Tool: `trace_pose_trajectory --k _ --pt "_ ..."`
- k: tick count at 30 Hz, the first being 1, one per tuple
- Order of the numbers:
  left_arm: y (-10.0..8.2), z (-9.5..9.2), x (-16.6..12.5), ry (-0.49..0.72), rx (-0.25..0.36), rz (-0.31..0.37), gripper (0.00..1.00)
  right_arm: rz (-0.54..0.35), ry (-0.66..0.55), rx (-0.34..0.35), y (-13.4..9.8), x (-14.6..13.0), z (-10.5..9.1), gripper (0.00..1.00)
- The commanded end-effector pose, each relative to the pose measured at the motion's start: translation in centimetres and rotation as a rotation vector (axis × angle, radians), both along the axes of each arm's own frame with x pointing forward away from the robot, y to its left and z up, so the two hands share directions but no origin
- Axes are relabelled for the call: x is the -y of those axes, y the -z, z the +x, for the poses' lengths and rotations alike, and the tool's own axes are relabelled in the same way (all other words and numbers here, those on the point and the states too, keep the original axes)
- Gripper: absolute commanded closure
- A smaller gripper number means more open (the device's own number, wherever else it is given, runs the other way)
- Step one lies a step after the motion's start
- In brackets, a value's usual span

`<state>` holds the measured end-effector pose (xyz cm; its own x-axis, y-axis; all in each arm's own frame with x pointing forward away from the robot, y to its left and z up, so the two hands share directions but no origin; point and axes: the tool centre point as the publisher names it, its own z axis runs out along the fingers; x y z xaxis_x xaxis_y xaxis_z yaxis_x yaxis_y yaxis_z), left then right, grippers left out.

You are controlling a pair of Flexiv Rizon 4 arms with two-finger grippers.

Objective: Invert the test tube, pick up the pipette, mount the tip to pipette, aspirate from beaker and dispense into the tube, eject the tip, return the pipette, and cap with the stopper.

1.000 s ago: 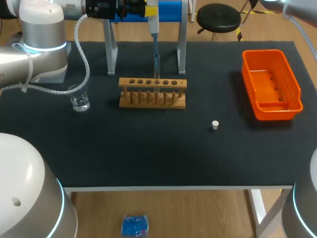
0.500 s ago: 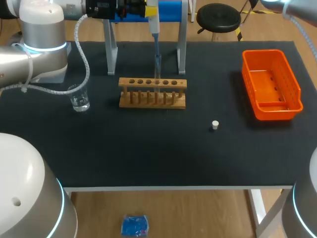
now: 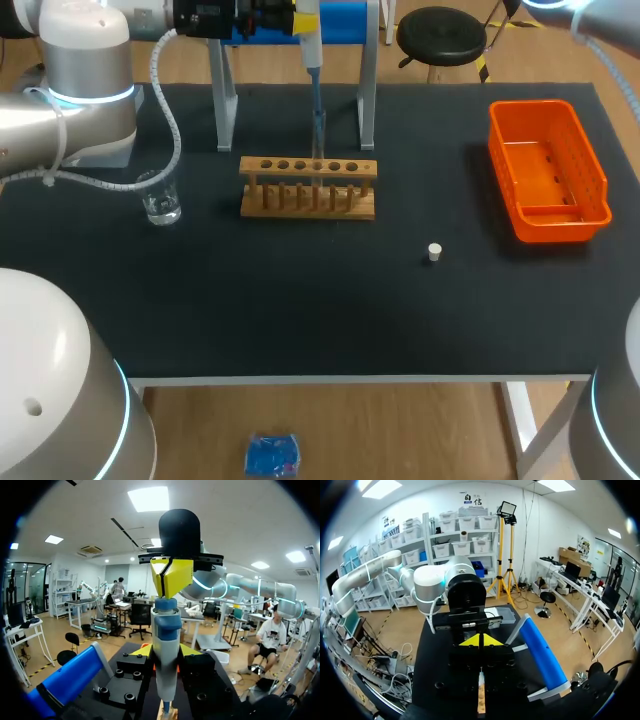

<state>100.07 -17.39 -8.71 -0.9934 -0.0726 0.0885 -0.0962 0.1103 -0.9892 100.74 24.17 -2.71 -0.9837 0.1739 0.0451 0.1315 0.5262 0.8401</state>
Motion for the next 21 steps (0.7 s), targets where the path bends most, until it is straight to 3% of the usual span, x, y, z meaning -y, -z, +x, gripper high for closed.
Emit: trace_pose_trajectory --k 1,10,13,21 --pt "-0.1 0.1 0.0 -0.001 0.000 0.001 1.00 -0.003 0.000 -0.004 0.8 0.3 -0.3 1.00" --pt "-0.1 0.1 0.0 -0.001 0.000 0.001 1.00 0.001 0.000 0.012 0.0 0.4 -0.2 1.00" --pt "-0.1 0.1 0.0 -0.001 0.000 0.001 1.00 0.007 0.004 0.029 -0.8 0.5 -0.1 0.00" --pt "-0.1 0.1 0.0 -0.001 0.000 0.001 1.00 0.033 0.001 0.070 -3.0 1.8 -0.8 0.00"
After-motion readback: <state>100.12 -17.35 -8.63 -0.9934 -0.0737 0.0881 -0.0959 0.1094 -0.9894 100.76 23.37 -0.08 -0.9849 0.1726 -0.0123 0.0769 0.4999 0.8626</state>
